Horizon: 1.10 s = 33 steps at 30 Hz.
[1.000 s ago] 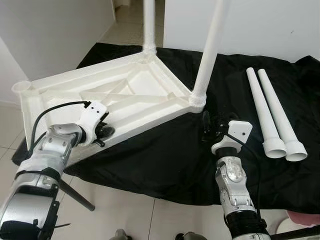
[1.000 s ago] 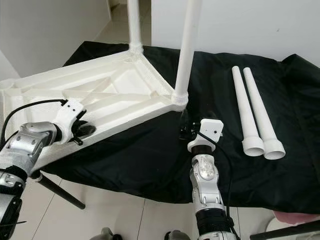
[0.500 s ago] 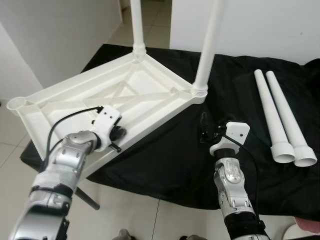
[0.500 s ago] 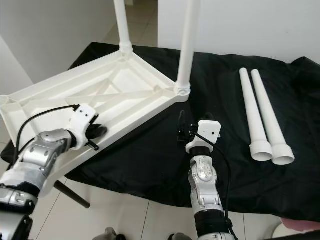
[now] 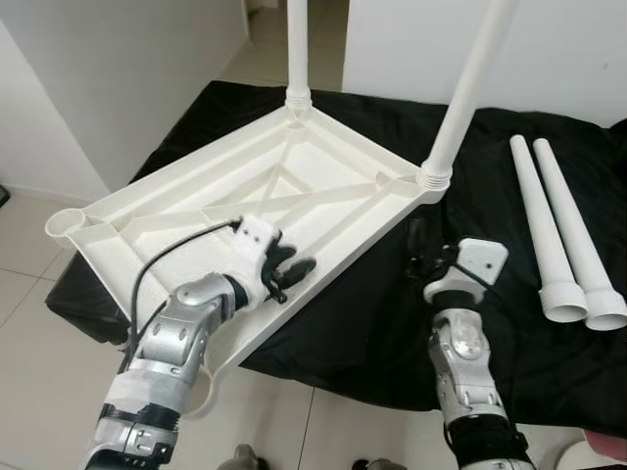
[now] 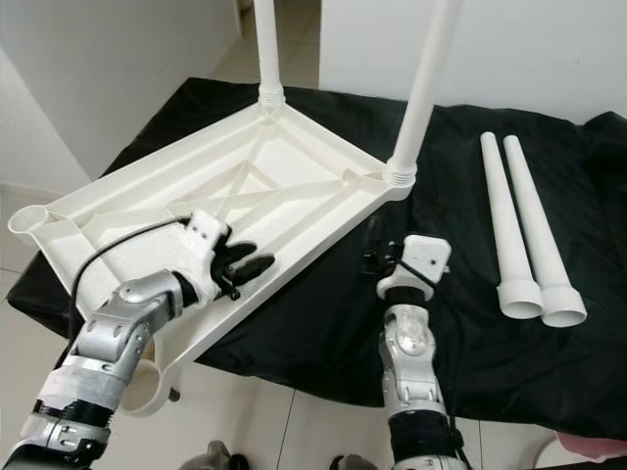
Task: Building children table
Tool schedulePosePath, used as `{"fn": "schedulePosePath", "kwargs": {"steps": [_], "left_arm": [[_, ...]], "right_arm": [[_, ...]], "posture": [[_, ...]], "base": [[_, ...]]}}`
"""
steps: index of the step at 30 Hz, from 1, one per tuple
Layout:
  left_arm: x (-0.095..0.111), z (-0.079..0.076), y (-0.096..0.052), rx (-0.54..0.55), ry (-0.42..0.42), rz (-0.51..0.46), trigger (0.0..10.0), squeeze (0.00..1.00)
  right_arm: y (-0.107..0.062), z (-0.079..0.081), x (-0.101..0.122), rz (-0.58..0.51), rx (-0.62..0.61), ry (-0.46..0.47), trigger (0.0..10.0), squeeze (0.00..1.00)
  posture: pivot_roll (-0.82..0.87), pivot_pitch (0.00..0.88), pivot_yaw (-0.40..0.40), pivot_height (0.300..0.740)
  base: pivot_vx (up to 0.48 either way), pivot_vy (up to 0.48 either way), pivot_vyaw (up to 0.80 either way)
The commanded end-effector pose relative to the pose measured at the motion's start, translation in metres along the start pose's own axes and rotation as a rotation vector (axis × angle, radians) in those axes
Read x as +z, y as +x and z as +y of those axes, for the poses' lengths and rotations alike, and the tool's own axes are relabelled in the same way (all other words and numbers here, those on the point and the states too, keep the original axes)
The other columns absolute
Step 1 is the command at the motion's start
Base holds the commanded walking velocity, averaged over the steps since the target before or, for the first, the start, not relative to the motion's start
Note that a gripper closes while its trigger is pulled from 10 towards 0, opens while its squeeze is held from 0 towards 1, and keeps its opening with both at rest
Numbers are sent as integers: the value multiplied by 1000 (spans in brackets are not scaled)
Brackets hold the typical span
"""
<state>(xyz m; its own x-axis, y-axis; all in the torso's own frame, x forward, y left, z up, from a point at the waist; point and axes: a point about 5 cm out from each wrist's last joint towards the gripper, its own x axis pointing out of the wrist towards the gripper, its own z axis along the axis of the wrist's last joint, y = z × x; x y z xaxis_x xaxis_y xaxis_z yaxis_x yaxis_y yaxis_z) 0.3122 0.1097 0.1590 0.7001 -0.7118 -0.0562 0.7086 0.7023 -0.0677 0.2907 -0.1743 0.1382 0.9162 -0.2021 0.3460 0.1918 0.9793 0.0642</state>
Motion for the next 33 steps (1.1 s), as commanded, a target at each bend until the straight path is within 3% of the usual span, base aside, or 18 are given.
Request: {"fn": "schedulePosePath", "kwargs": {"steps": [1,8,9,11,13,16,18,24,33], "left_arm": [[9,4,-4,30,-11,-54,10000,0],[27,7,-14,31,-28,-139,10000,0],[31,1,-17,-4,-2,-147,10000,0],[31,1,-17,-4,-2,-147,10000,0],[31,-11,-20,-62,44,-142,10000,0],[30,-14,-20,-82,53,-135,10000,0],[31,-19,-19,-102,65,-139,10000,0],[36,-27,-15,-164,50,-138,10000,0],[36,-31,-15,-181,40,-133,10000,0]], "right_arm": [[-3,-8,0,4,-43,-17,10000,0],[-8,-26,6,1,-131,-67,10000,0],[-13,-35,7,12,-177,-96,10000,0],[-13,-35,7,12,-177,-96,10000,0],[-20,-50,6,46,-256,-150,10000,0],[-23,-55,5,61,-285,-172,10000,0],[-26,-70,4,94,-359,-232,10000,0],[-18,-91,13,88,-433,-263,10000,0],[-8,-99,18,100,-423,-244,10000,0]], "posture": [[13,44,33,740],[8,57,26,740],[5,58,25,740],[5,58,25,740],[1,53,20,740],[1,53,20,740],[-11,54,23,740],[-27,69,38,740],[-25,73,39,740]], "base": [[0,0,0],[0,0,0],[0,0,0],[0,0,0],[0,0,0],[0,0,0],[0,0,0],[0,0,0],[0,0,0]]}}
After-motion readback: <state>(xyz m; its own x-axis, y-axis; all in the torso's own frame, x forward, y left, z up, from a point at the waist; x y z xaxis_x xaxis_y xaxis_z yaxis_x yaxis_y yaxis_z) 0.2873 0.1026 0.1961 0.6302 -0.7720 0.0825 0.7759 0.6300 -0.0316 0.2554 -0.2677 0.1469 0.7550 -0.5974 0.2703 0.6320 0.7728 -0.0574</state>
